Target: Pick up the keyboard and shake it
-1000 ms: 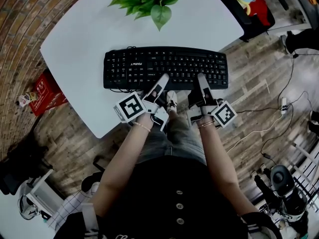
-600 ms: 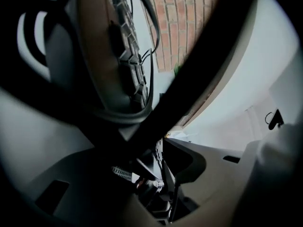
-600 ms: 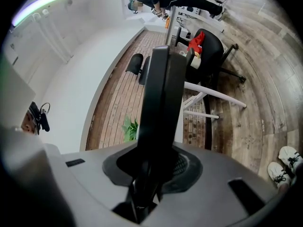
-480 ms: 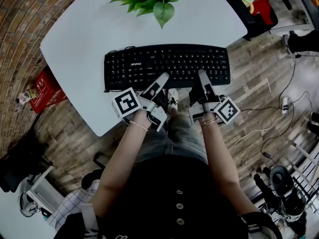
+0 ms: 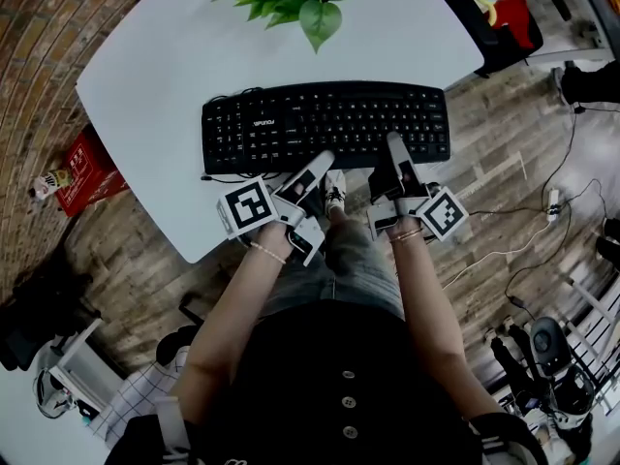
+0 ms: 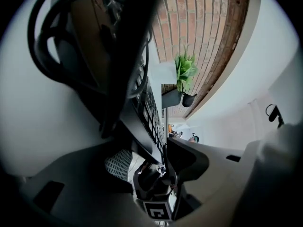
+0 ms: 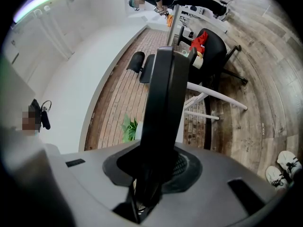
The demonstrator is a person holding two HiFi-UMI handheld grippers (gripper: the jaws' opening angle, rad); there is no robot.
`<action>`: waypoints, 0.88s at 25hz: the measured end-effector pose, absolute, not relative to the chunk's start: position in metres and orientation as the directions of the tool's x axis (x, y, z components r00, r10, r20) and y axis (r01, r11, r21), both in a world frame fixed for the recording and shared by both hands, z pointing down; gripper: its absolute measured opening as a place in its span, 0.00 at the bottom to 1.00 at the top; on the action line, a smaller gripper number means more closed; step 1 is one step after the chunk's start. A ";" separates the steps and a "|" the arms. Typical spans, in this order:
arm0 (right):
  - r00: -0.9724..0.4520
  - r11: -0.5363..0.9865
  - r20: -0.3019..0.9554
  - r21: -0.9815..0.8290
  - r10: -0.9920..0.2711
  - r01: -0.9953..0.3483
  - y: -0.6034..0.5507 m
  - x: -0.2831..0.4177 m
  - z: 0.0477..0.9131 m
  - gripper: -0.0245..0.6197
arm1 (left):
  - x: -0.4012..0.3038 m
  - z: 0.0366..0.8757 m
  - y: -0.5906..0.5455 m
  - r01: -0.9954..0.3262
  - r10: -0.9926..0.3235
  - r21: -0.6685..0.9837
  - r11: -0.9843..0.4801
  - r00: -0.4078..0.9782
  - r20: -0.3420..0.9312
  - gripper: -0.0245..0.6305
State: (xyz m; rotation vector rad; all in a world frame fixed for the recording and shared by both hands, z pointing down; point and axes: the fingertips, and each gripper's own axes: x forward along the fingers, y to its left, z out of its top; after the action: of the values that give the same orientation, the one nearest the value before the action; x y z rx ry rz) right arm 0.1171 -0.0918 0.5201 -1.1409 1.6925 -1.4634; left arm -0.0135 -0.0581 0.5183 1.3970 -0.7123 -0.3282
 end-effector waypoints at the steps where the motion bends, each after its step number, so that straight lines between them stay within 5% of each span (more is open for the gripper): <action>1: -0.436 0.017 0.079 -0.977 -0.896 -0.212 -0.092 0.117 0.520 0.20 | -0.013 0.519 -0.055 -0.203 -0.601 0.964 0.173 0.754 0.267 0.37; 22: -0.455 -0.024 0.133 -0.971 -0.881 -0.238 -0.087 0.115 0.546 0.23 | 0.002 0.506 -0.017 -0.417 -0.496 0.906 -0.068 0.802 0.332 0.37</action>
State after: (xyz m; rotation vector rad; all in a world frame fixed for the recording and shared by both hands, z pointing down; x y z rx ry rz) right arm 0.1154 -0.0872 0.5460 -1.1728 1.7080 -1.5137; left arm 0.0023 -0.0170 0.5059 1.6878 -0.7231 -0.0755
